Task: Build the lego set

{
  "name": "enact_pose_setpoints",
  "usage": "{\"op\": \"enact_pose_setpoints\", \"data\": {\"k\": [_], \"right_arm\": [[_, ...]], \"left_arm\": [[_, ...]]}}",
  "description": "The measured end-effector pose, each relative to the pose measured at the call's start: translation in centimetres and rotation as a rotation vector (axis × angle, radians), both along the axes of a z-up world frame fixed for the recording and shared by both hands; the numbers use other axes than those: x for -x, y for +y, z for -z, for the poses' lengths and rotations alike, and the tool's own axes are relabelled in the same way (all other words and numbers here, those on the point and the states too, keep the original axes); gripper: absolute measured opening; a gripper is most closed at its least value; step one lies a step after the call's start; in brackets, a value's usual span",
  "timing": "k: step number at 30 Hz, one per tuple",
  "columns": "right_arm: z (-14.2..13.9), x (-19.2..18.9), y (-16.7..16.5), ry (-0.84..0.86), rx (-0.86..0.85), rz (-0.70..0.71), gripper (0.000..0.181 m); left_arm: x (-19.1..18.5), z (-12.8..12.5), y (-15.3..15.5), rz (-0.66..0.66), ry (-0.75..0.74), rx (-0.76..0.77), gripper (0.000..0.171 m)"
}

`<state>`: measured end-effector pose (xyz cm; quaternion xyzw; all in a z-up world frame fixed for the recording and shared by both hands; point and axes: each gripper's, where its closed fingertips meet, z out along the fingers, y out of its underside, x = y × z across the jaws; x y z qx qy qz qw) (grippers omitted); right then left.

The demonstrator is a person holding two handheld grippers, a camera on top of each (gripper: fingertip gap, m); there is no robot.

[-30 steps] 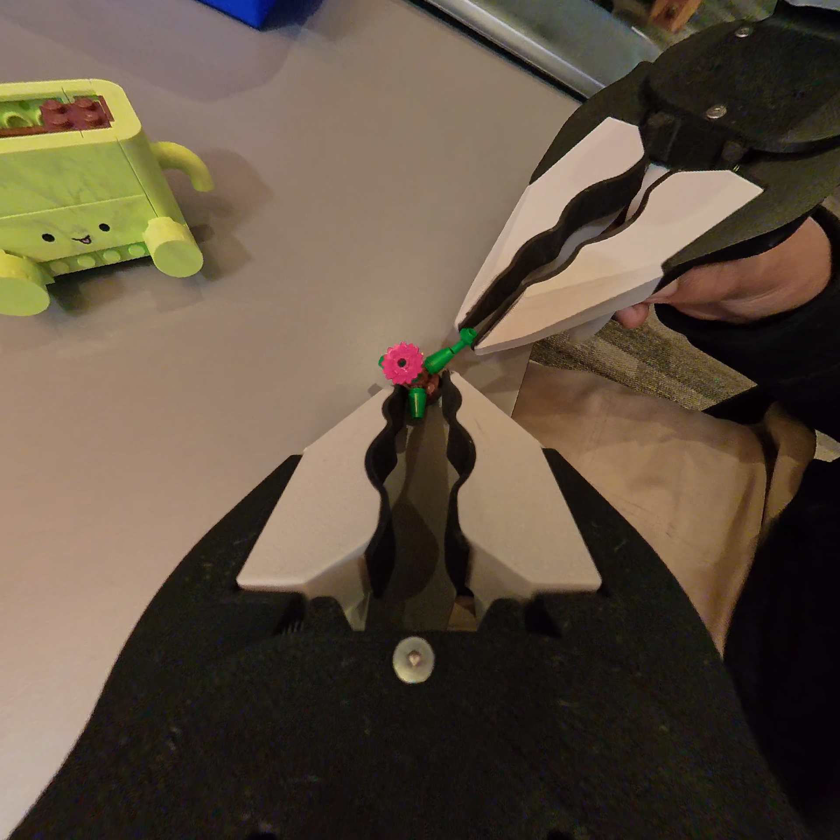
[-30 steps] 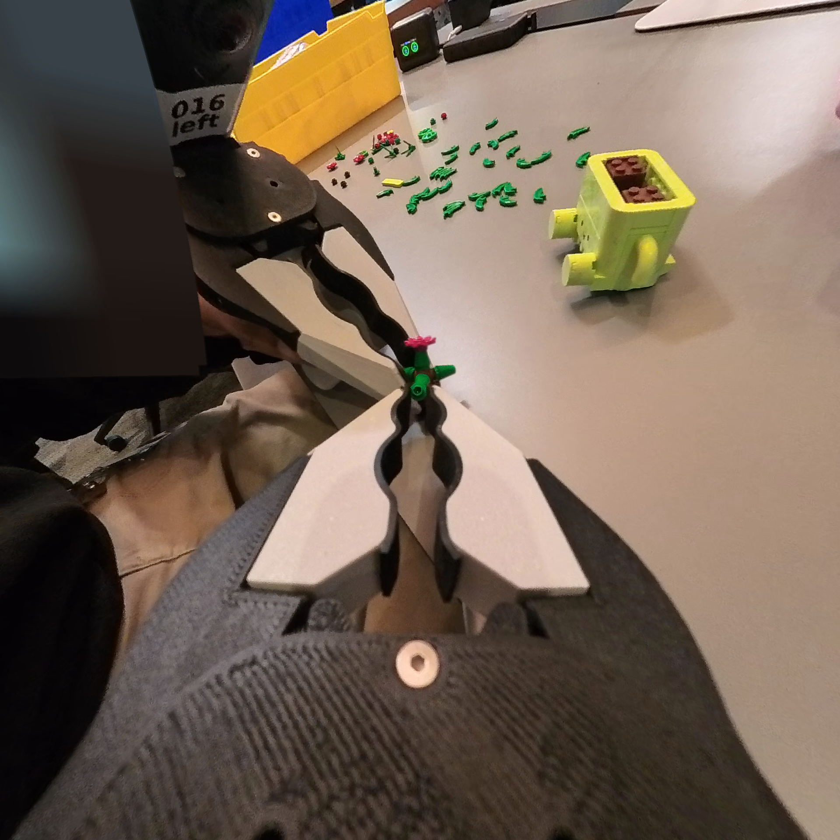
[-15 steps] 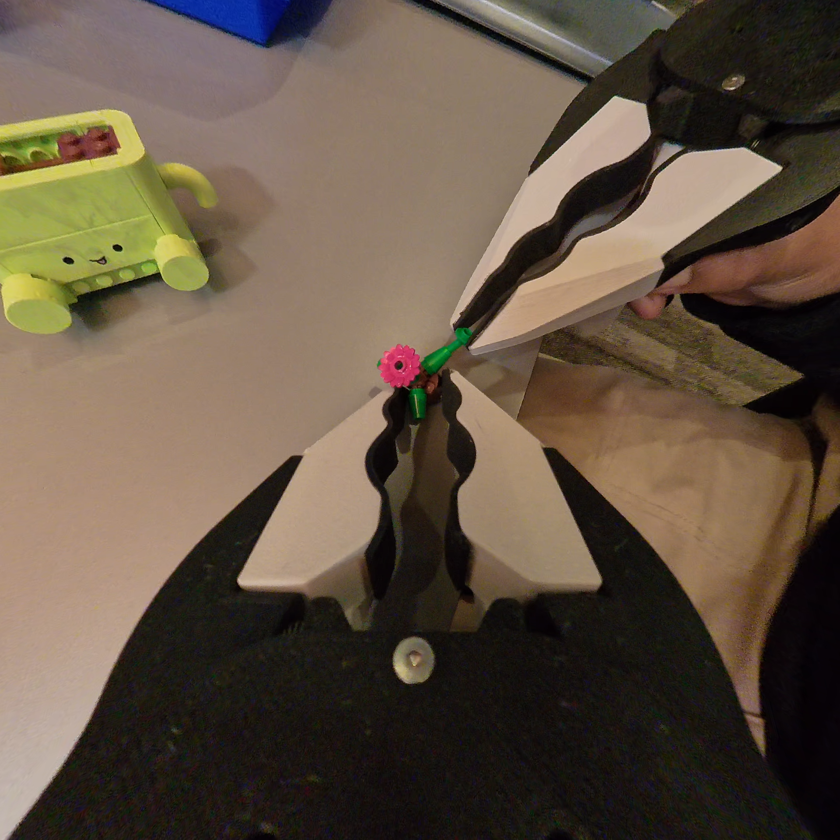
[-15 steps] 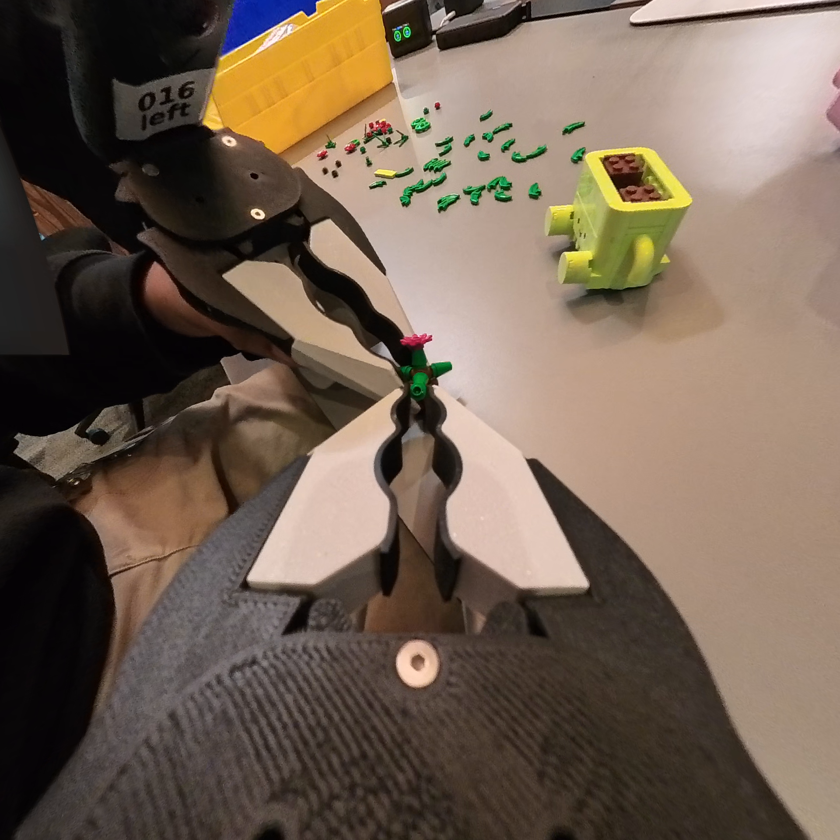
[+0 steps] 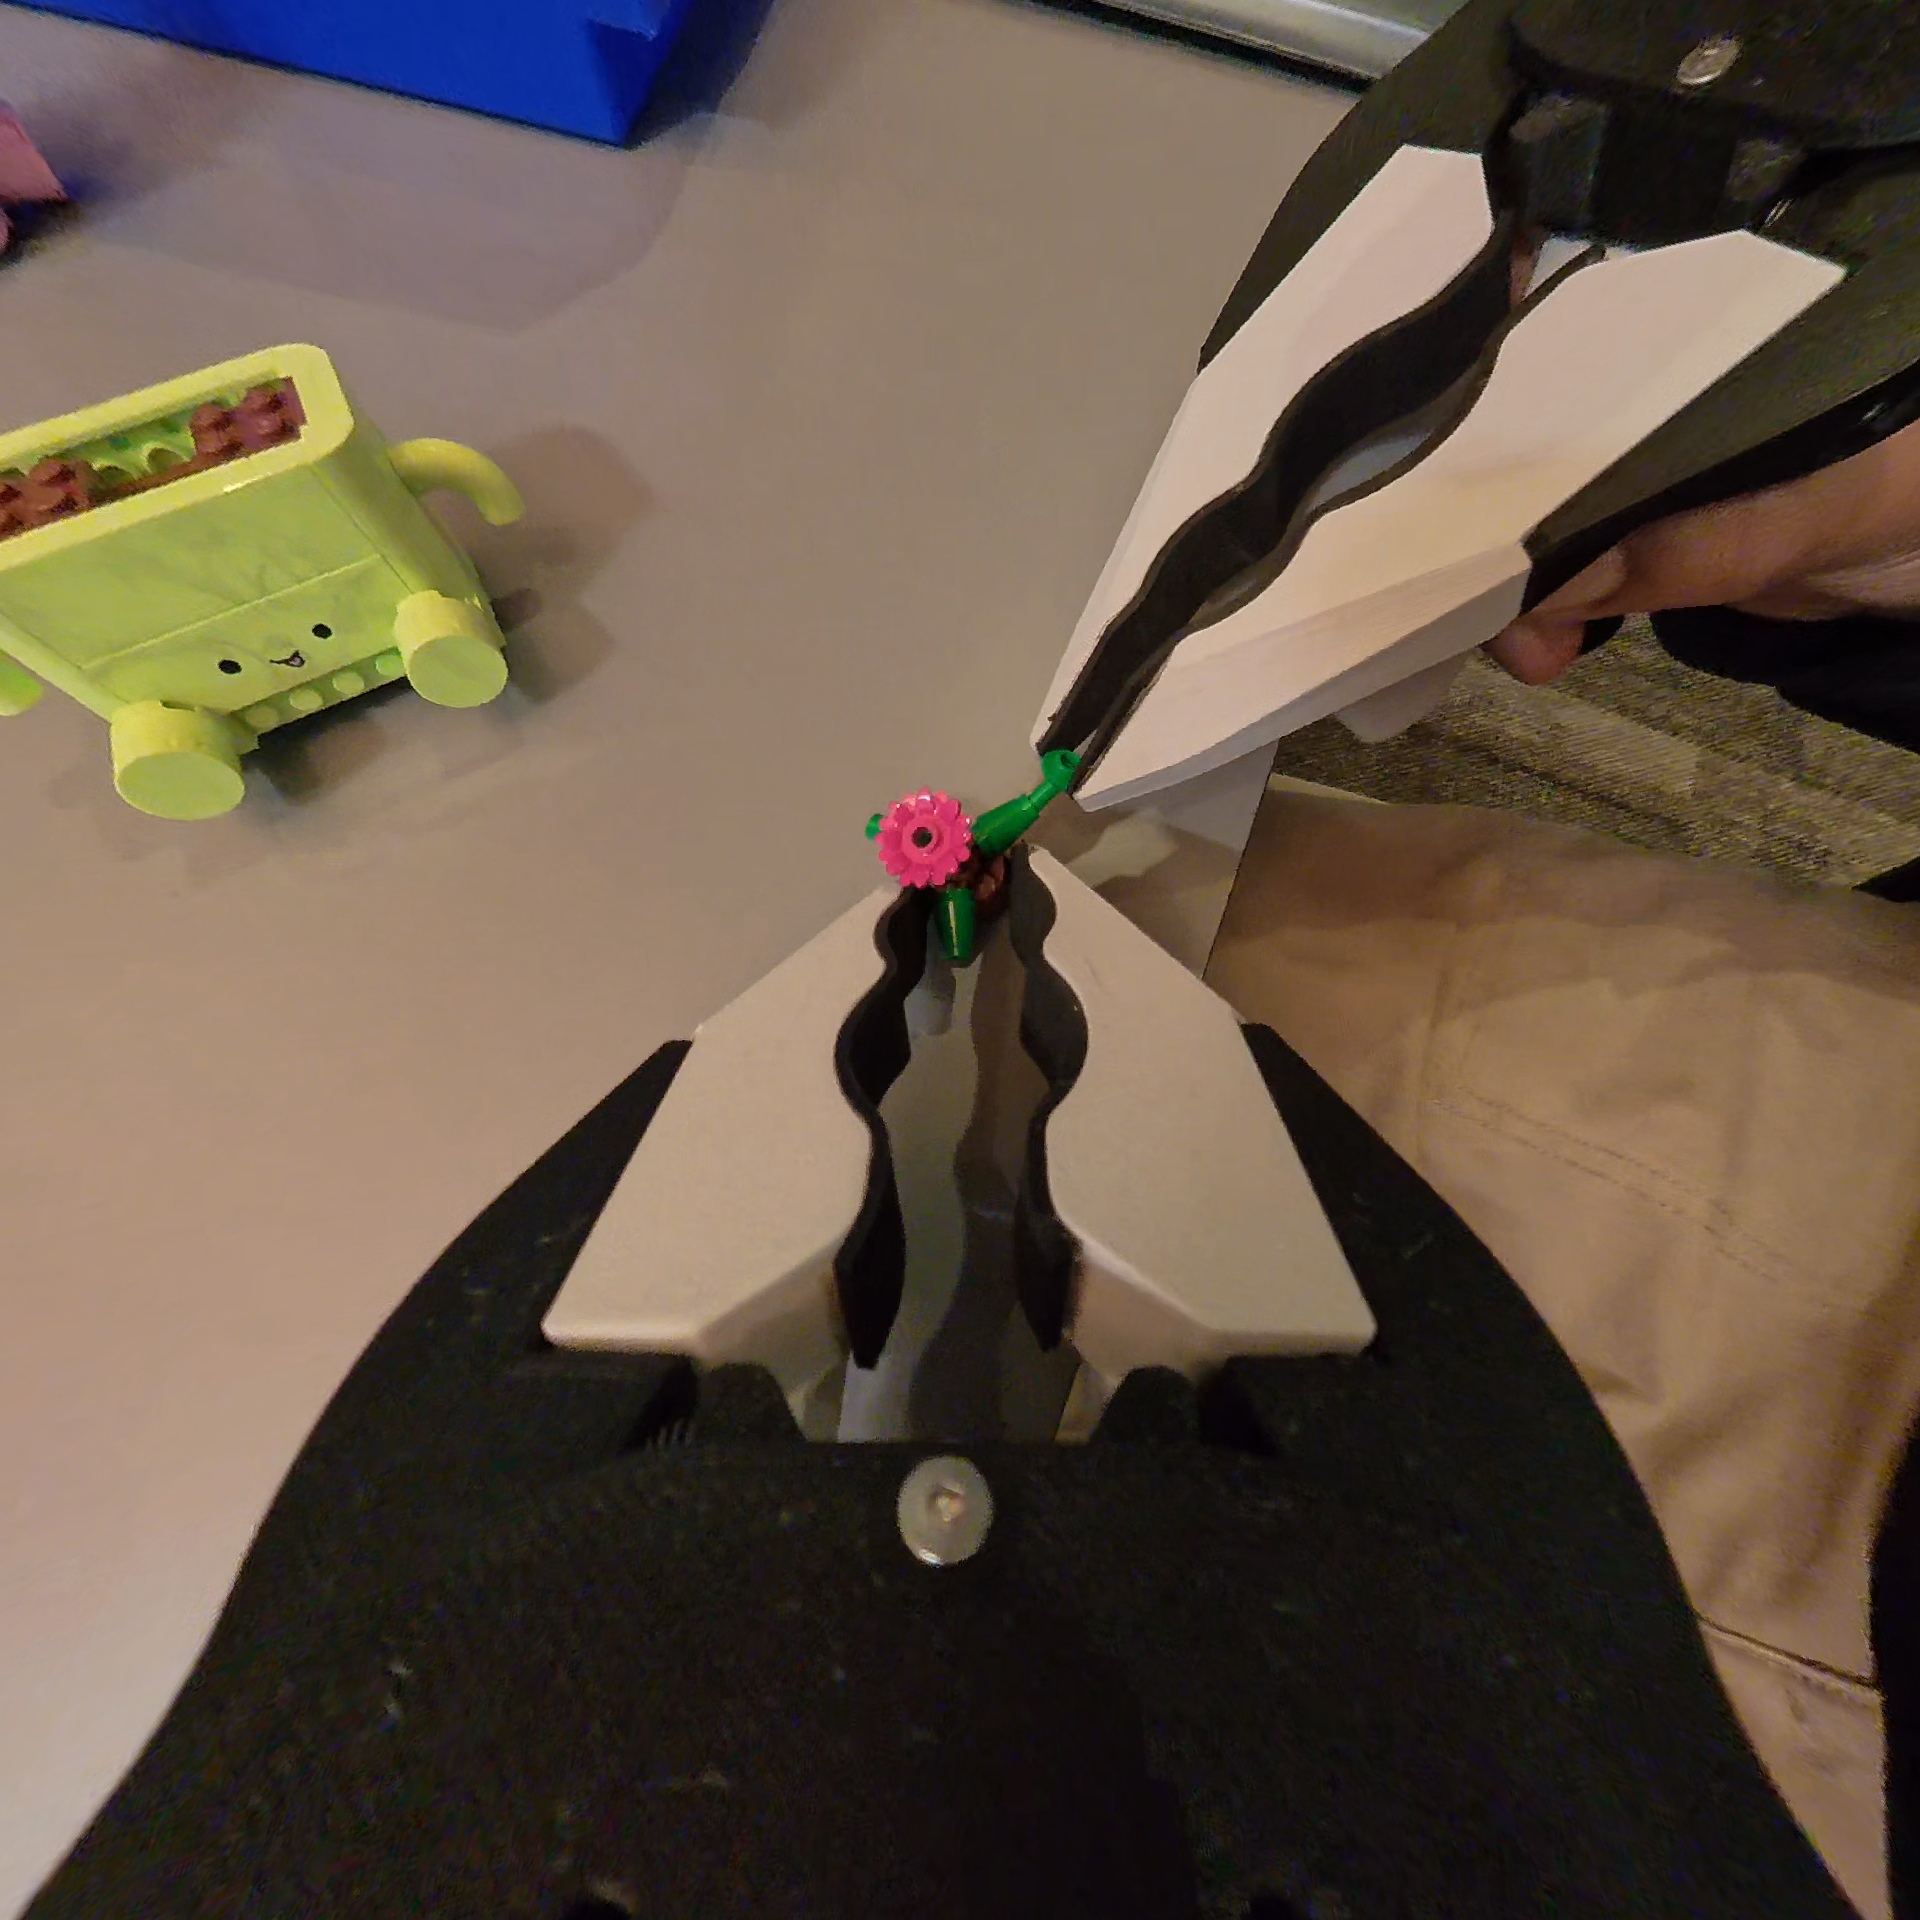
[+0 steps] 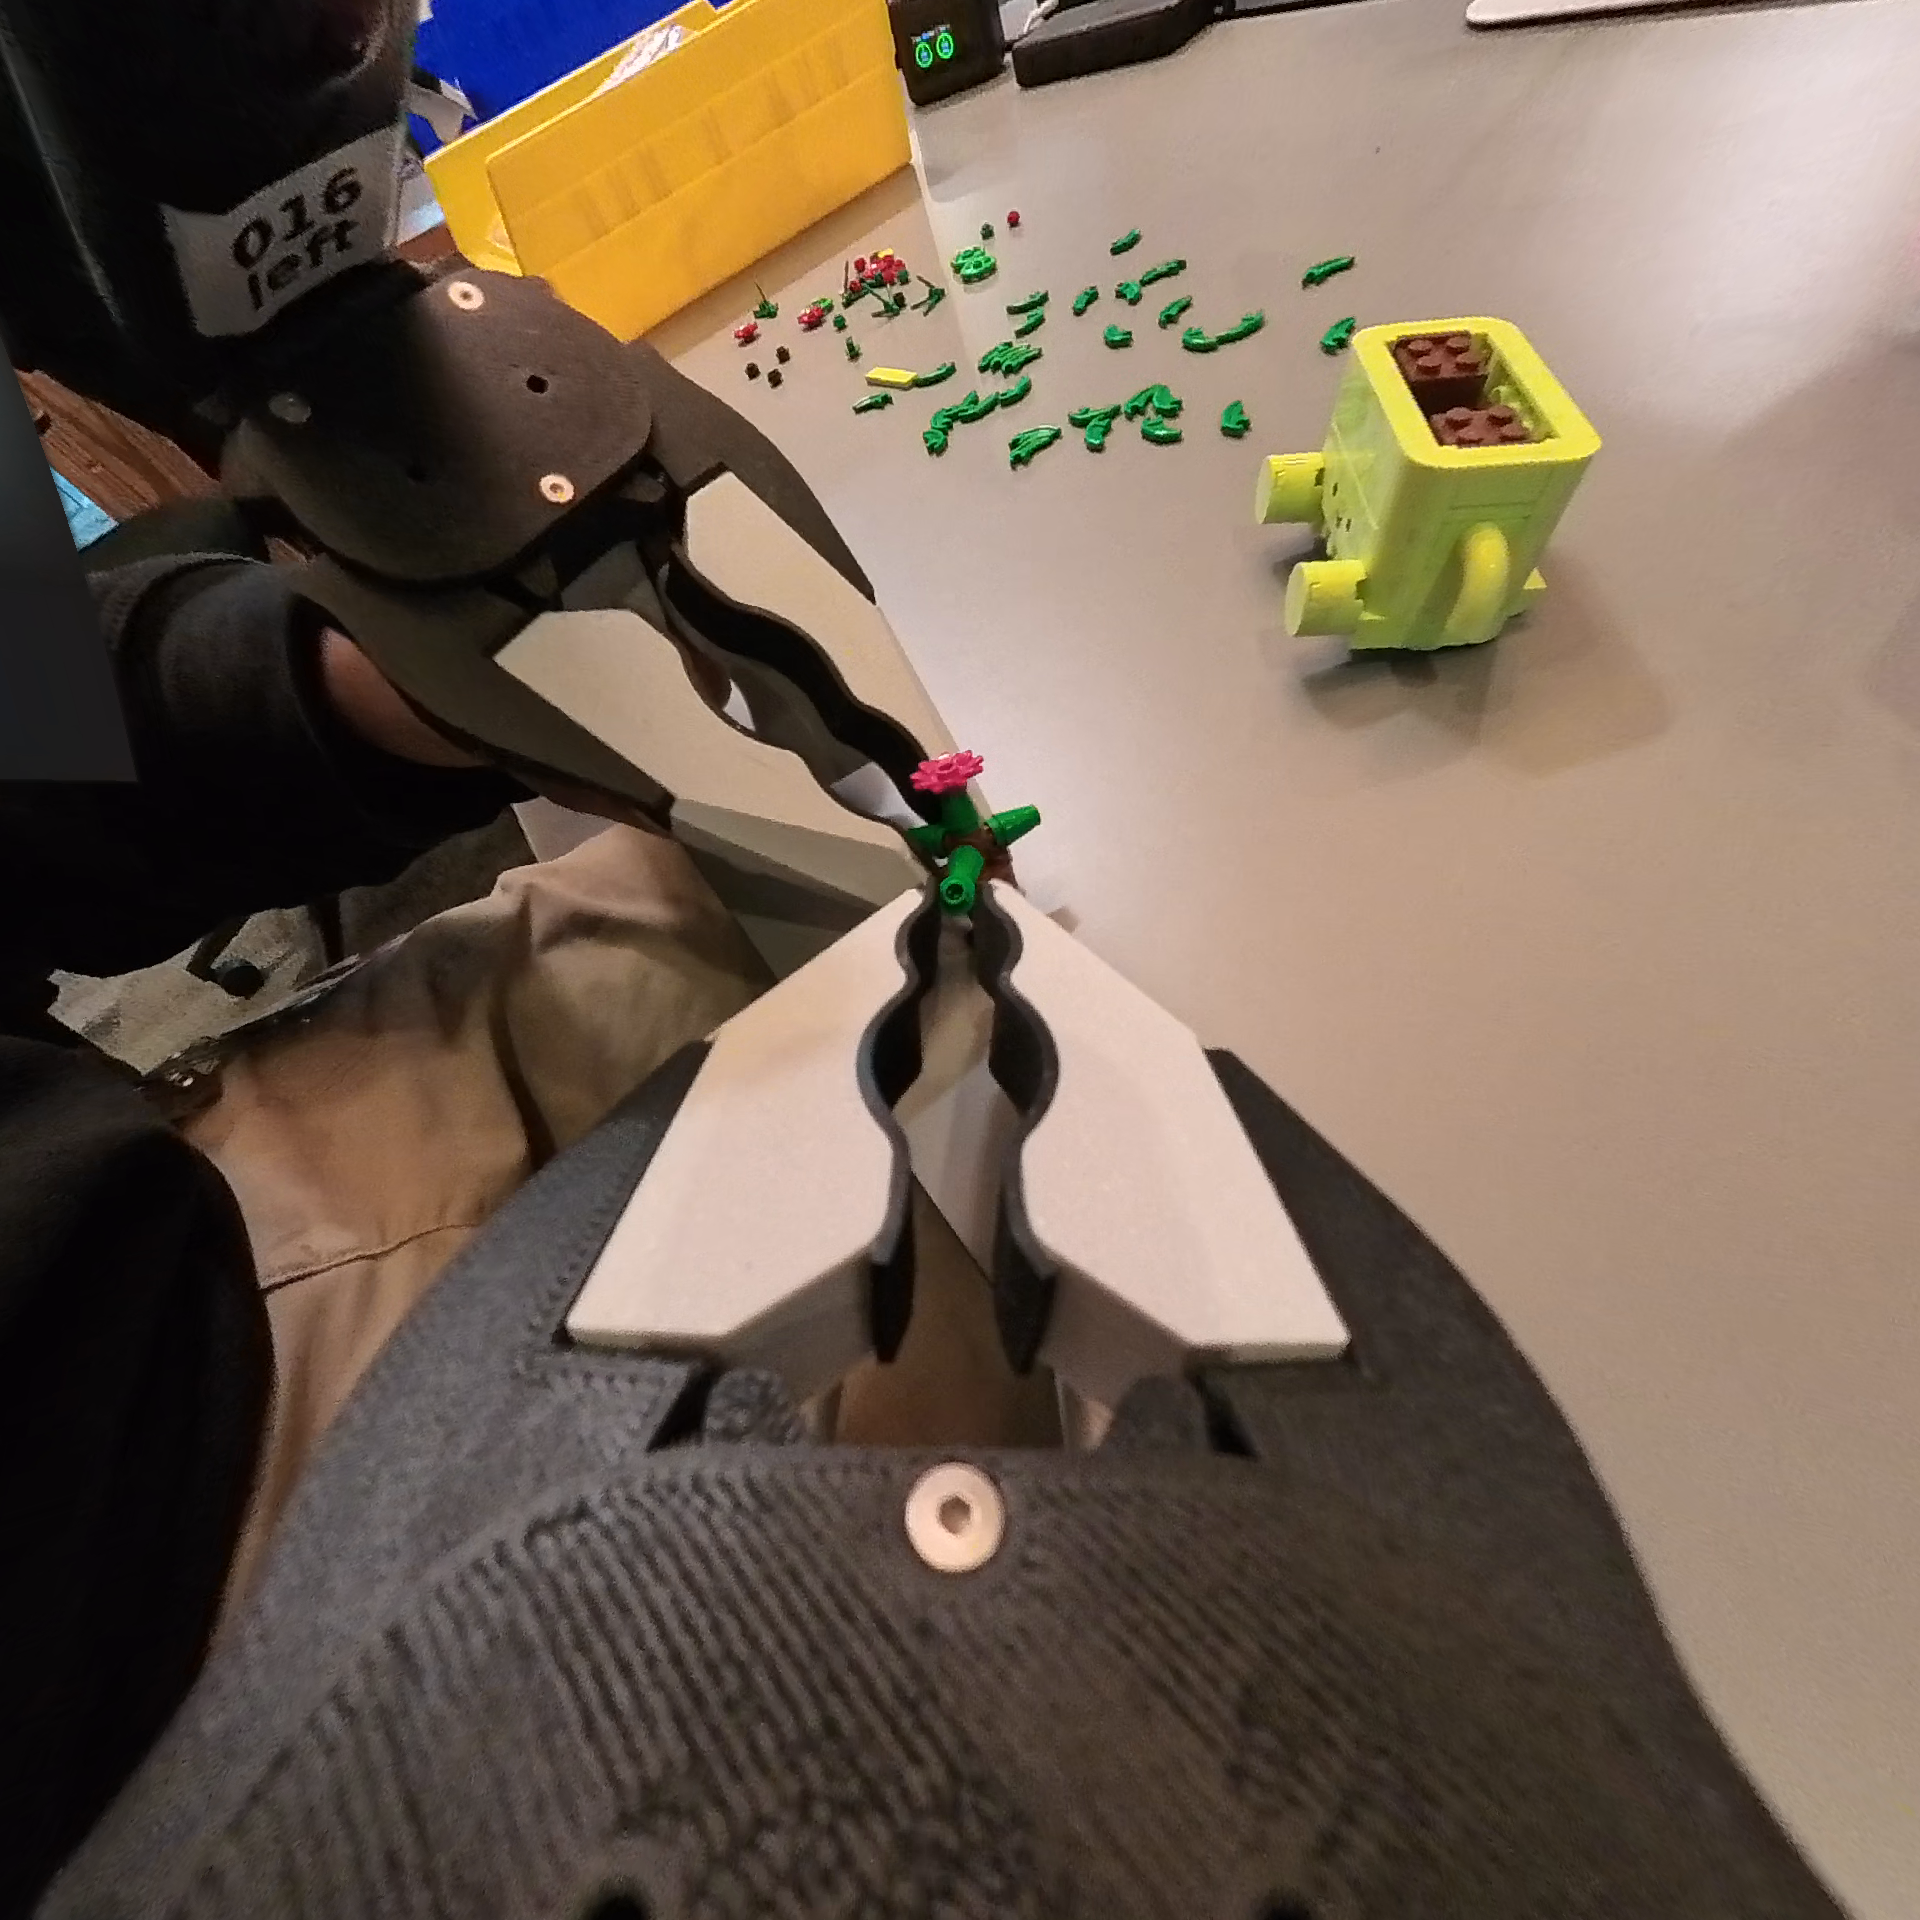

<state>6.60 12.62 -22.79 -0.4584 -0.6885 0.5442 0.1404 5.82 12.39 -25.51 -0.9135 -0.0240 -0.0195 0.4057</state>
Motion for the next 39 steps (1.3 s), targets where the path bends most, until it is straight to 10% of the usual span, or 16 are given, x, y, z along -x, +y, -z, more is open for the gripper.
{"op": "enact_pose_setpoints", "data": {"k": [39], "right_arm": [[-0.10,0.31,0.13,-0.068,0.100,-0.001,0.004]], "left_arm": [[-0.12,-0.02,0.06,0.004,0.068,0.009,0.015]]}}
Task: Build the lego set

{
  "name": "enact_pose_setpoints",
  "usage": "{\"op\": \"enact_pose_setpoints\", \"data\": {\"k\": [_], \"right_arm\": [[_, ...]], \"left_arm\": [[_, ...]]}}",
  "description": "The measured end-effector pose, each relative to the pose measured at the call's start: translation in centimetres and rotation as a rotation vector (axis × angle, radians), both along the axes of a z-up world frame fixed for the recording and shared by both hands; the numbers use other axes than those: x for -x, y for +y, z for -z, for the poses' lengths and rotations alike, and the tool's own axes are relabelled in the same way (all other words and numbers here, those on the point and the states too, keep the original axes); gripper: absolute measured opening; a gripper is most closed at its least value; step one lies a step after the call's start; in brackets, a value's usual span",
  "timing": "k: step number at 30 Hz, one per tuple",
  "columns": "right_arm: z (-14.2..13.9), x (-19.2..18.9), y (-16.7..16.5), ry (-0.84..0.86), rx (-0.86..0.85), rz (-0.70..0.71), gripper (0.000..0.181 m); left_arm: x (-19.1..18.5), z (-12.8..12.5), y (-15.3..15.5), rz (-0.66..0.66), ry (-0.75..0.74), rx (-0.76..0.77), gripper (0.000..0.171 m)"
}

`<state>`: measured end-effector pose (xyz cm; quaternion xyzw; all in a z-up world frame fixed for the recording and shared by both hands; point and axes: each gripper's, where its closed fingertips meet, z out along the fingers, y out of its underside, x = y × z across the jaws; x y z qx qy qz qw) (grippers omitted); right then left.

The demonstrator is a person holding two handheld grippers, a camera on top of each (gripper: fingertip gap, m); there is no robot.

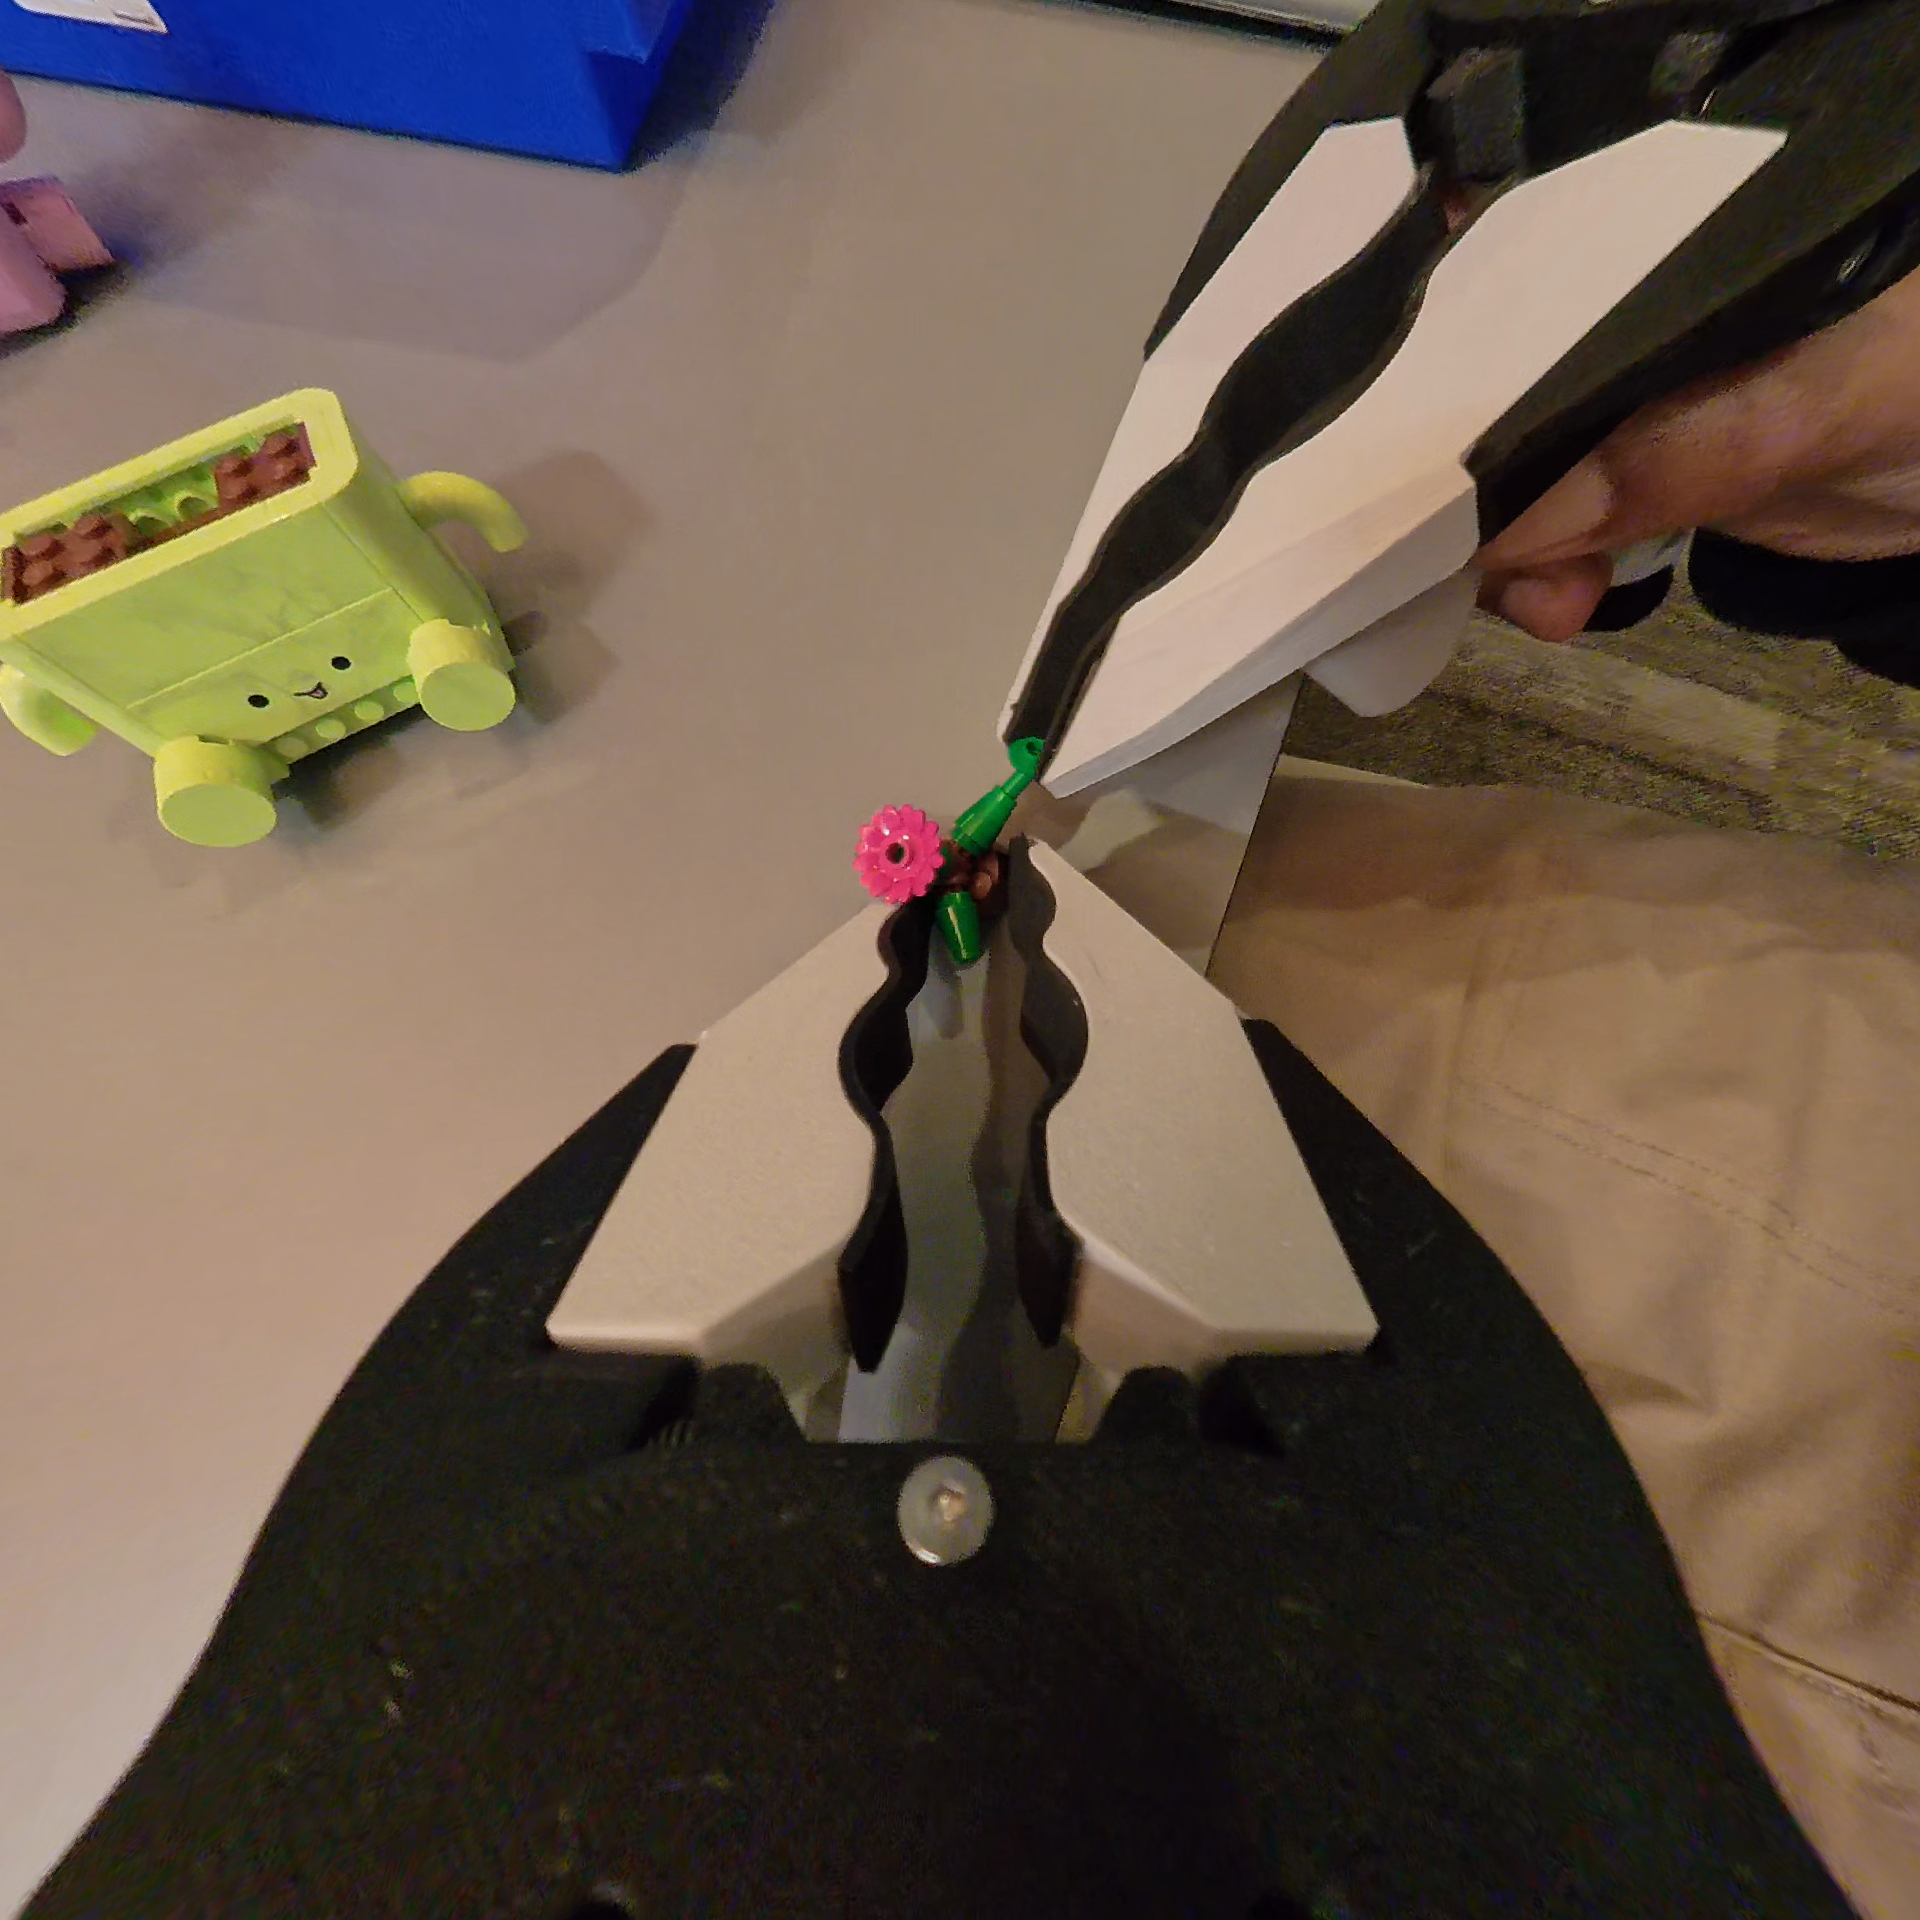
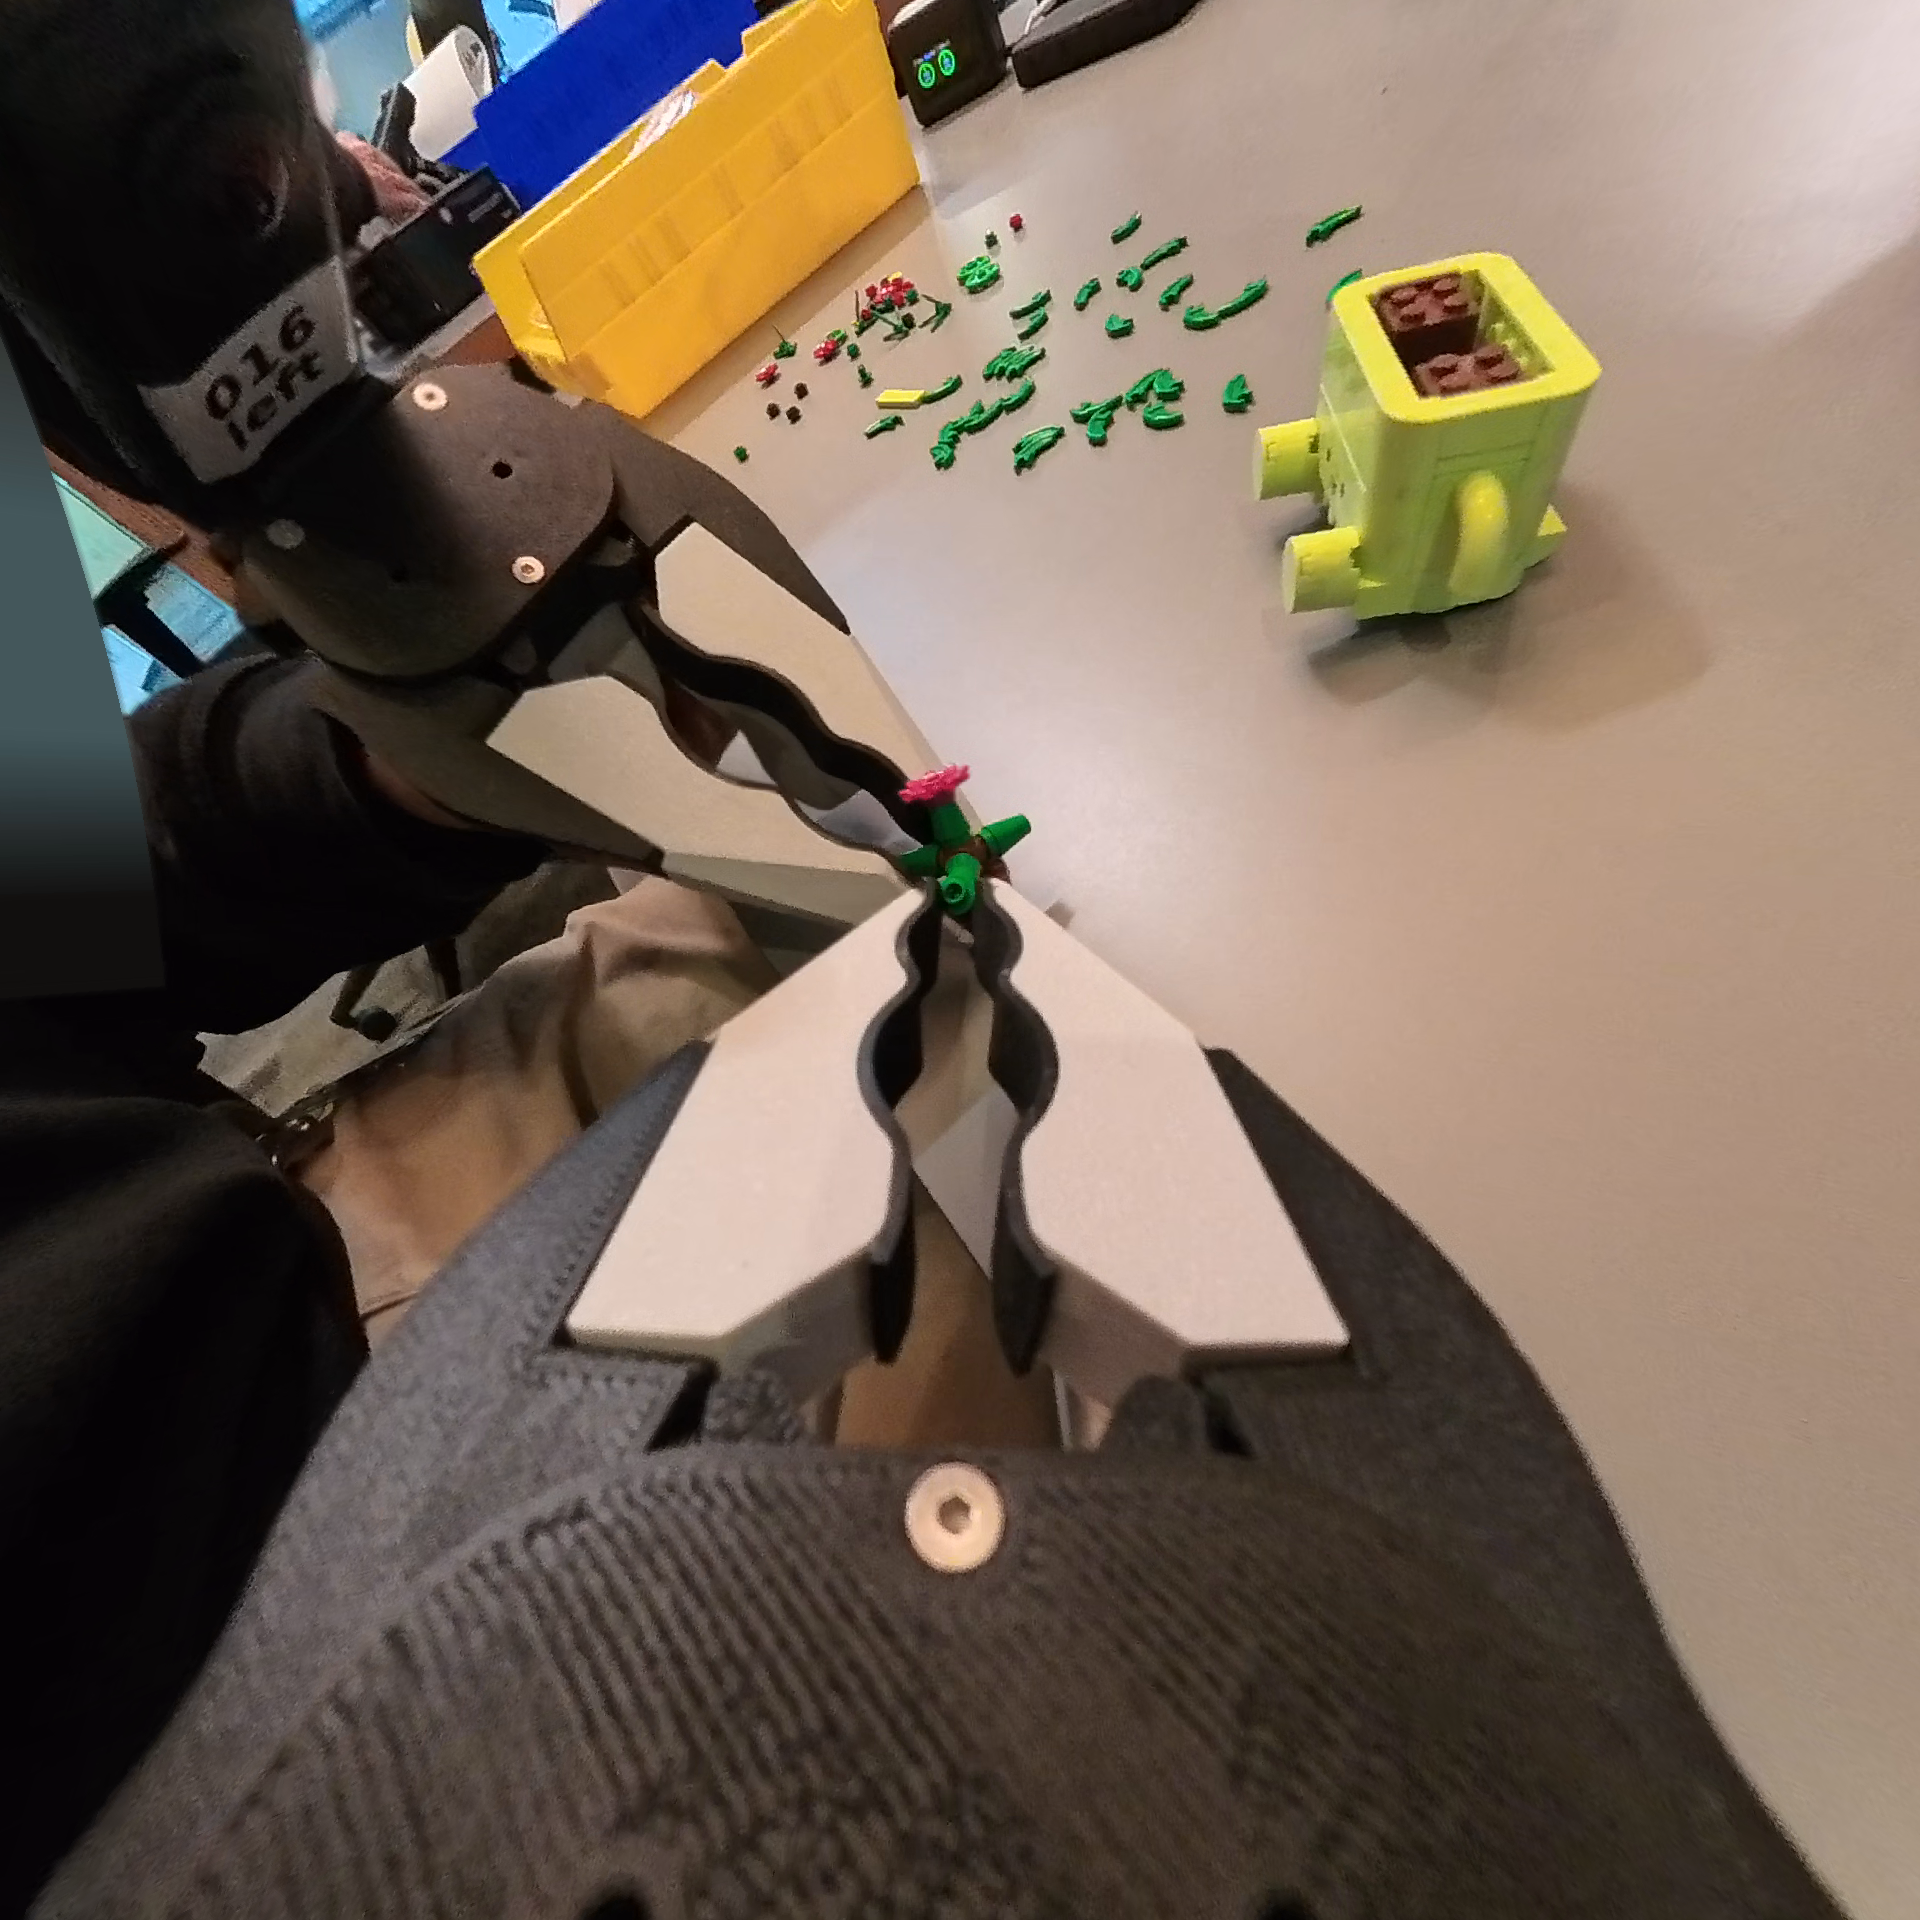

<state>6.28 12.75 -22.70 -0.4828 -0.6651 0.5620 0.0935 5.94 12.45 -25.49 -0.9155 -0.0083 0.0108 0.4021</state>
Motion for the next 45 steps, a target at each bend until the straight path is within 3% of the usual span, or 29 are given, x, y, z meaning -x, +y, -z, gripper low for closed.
{"op": "enact_pose_setpoints", "data": {"k": [10,36,45], "right_arm": [[0.06,0.09,0.13,-0.028,0.007,-0.003,0.004],[0.15,0.20,0.18,-0.107,0.049,-0.050,0.004],[0.56,0.05,0.06,-0.112,-0.018,-0.050,0.003]], "left_arm": [[0.07,0.01,0.06,0.008,0.086,0.018,0.015],[0.15,-0.01,0.16,0.029,0.136,0.009,0.015],[0.63,0.06,0.08,0.044,0.282,0.043,0.015]]}}
